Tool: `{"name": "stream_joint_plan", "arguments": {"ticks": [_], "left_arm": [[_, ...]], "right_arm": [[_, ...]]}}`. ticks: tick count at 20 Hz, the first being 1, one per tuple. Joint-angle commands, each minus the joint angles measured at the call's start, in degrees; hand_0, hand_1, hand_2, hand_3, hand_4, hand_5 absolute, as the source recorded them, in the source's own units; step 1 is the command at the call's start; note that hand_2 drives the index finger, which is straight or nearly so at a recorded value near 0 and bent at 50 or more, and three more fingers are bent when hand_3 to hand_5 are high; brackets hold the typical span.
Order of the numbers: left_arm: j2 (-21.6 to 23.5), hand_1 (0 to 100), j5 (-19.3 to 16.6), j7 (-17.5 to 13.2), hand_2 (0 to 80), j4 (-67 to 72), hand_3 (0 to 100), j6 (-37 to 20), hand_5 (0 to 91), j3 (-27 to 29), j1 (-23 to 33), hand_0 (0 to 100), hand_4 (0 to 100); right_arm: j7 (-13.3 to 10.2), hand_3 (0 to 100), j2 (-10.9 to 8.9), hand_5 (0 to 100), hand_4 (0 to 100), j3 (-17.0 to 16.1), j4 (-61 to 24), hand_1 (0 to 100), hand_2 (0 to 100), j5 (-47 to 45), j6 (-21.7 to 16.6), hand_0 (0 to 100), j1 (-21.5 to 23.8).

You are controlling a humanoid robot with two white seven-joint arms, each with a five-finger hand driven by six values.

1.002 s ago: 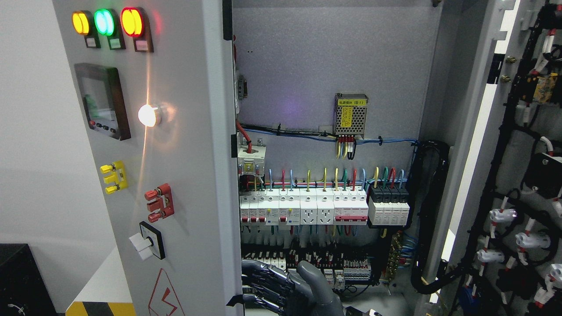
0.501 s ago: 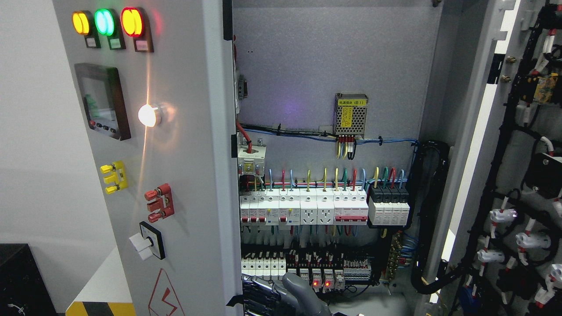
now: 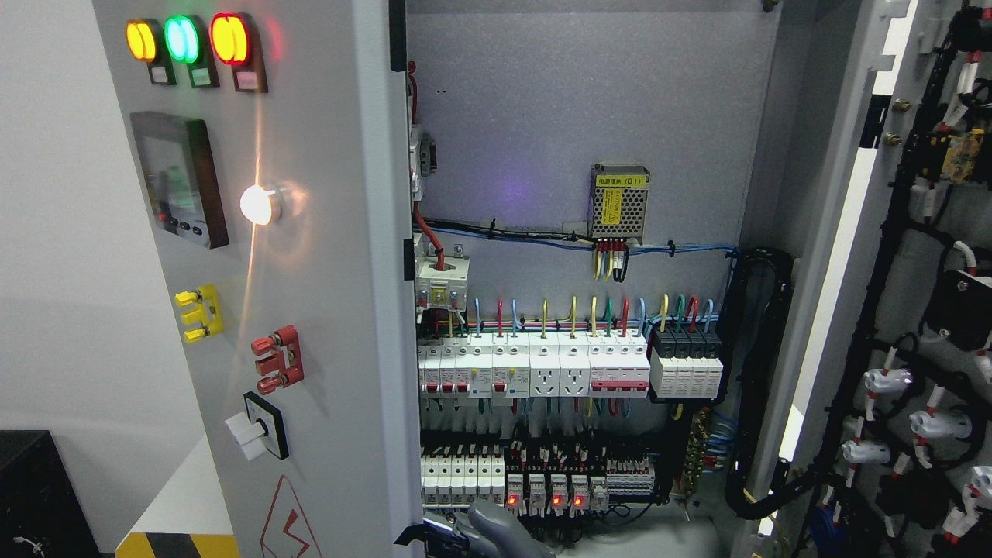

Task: Open door with both hands

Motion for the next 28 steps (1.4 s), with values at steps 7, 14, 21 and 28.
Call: {"name": "stream_joint_plan", "arguments": {"ticks": [7,14,21,28], "left_arm": [[1.4,0,0.0,0.0,0.0,-1.6,0,0.2,0.0,0.0,0.0,0,0],[1.4,0,-0.1,0.0,0.0,-1.8,0,0.2,0.0,-0.1,0.4,0,0],[1.5,0,-0.1,0.0,0.0,-1.8,0,0.1,0.0,0.0,0.4,0,0],[1.4,0,-0.1,0.0,0.0,-1.8,0,0.1,0.0,-0.1,0.4,0,0]], "right_arm": [[-0.2,0,2.15,0,0,4.6,-0.2,0,0,0.0,0.1,0,-0.8],[-0.4,0,4.09,0,0,6.3,1.8,0,0,0.4,1.0,0,-2.2],[-0.4,0,5.76,0,0,7.8,4.0,0,0,0.8,1.0,0,-3.7],[-0.4,0,7.87,0,0,10.0,5.7,0,0,1.0,1.2,0,-5.0]]}}
